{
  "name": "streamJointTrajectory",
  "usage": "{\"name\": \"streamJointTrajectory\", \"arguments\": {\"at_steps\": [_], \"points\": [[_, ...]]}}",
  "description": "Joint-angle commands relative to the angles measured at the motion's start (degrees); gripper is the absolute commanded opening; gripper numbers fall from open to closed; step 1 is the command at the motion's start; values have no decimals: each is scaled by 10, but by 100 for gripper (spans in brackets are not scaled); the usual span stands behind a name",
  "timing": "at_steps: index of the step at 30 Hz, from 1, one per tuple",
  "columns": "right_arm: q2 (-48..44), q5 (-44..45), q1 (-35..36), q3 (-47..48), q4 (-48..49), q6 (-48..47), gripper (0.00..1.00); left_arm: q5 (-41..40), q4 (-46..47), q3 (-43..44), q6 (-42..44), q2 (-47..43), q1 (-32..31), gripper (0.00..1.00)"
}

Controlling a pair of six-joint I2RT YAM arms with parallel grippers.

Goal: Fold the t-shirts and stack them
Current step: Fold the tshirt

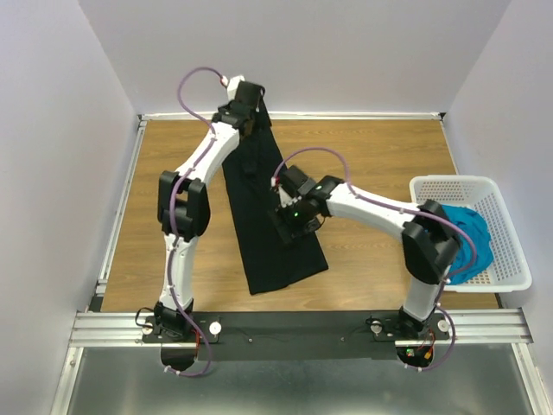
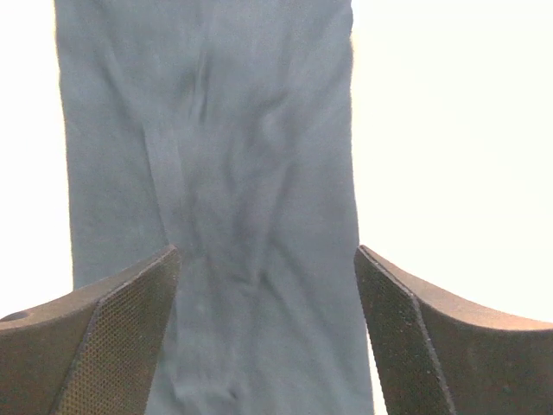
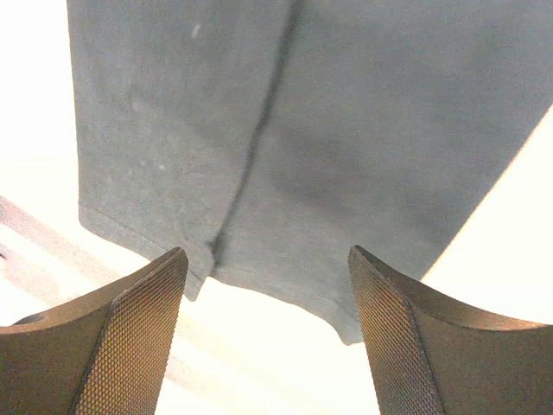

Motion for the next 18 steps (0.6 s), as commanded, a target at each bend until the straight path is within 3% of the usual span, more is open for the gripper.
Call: {"name": "streamJointTrajectory", "arguments": {"at_steps": [1, 5, 10, 11, 18], "points": [[-60, 48, -45, -19, -15, -10, 84, -35, -15, 26, -27, -96, 1, 91], [-92, 58, -95, -50, -17, -13, 85, -60, -63, -59, -67, -170, -10, 92], [-116, 53, -141, -100, -15, -20, 83, -72, -78, -316, -133, -317, -51, 86], [-121, 50, -144, -114, -15, -21, 81, -69, -83, -384, -156, -356, -70, 84], [-135, -1, -150, -170, 9, -8, 70, -14, -147, -607, -288, -491, -187, 78]]}}
